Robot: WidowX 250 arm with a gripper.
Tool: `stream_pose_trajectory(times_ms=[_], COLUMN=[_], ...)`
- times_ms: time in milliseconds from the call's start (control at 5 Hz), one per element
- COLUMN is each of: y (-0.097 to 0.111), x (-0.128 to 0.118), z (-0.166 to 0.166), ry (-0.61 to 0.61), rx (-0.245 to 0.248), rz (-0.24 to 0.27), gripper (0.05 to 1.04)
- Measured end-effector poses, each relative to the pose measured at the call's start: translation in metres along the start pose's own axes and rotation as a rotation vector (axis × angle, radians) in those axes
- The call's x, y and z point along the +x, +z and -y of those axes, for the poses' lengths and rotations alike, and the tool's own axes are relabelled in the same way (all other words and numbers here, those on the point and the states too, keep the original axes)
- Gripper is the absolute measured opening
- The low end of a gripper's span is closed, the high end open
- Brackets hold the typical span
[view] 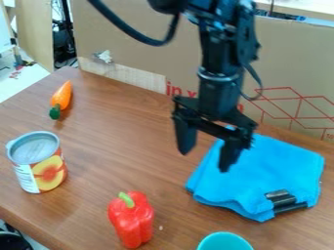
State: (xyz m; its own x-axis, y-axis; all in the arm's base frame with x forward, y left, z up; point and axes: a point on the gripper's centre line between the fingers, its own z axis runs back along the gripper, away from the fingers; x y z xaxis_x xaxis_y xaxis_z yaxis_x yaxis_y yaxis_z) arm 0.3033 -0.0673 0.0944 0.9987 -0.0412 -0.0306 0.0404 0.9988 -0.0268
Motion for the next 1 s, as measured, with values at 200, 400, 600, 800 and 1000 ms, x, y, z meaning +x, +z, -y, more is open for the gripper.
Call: stream_pose_trajectory(times_ms=[200,400,600,800,1000], y=[-0.017,-0.032,-0.042,-0.051,-0.058], x=[0.019,0.028,0.035,0.040,0.044], z=[0.019,0.031,0.037,0.039,0.039], ry=[-0.002,0.006,0.019,0.006,0.001], rx=[-0.030,-0.064,-0.097,-0.109,-0.109], rz=[0.018,0.038,0.029,0.028,0.029], gripper=[1.001,1.001,1.001,1.001,1.001])
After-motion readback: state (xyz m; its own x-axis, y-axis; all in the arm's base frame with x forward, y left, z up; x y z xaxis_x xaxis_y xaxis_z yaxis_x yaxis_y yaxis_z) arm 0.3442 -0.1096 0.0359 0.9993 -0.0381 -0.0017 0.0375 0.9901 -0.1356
